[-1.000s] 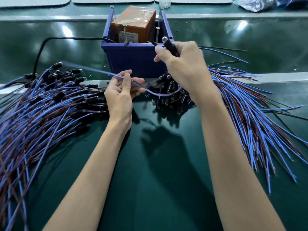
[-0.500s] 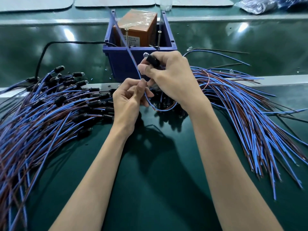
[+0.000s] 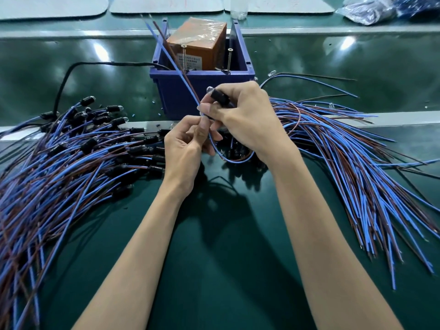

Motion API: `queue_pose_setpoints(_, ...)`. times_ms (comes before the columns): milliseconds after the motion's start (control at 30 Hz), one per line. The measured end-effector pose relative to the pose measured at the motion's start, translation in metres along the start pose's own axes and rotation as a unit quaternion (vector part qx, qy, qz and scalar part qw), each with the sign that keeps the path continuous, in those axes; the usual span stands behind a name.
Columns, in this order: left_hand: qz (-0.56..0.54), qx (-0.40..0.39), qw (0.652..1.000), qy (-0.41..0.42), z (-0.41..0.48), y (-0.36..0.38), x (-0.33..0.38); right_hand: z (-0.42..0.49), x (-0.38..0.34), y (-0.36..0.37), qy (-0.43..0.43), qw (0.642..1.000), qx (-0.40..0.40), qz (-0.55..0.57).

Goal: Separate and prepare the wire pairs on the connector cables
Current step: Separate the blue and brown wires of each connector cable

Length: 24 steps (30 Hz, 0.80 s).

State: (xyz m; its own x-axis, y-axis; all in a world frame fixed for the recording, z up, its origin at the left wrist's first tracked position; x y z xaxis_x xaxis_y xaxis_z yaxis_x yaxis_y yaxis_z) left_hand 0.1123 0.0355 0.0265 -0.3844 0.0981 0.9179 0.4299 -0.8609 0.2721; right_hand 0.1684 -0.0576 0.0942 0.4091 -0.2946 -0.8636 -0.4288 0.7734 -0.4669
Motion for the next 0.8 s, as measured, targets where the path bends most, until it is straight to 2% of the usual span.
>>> queue_pose_setpoints(300,-0.029,0.135,0.99,-0.025,0.004,-0.027,-0.008,0.005,0.021,-0.009,0.097,0.994,0.044,0.031)
queue_pose_setpoints(600,-0.024,0.128,0.99,-0.06,0.001,-0.022,-0.013,0.002,0.031,-0.016,0.13,0.988,0.078,-0.036)
queue_pose_setpoints(800,-0.026,0.122,0.99,-0.07,0.001,-0.02,-0.016,0.002,0.031,-0.011,0.13,0.988,0.052,-0.058)
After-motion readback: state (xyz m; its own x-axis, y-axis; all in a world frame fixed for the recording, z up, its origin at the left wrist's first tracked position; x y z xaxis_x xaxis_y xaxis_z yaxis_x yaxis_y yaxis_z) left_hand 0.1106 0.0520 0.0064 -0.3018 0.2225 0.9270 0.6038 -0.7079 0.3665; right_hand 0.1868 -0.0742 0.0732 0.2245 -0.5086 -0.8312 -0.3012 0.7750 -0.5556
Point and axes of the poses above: each hand's wrist, its own z-axis towards the middle knuckle, its own y-axis out of the palm, x = y × z, the point moved 9 cm from there along z, towards the middle knuckle, and after that the axes turned 6 degrees about -z, right-handed, at the moved point
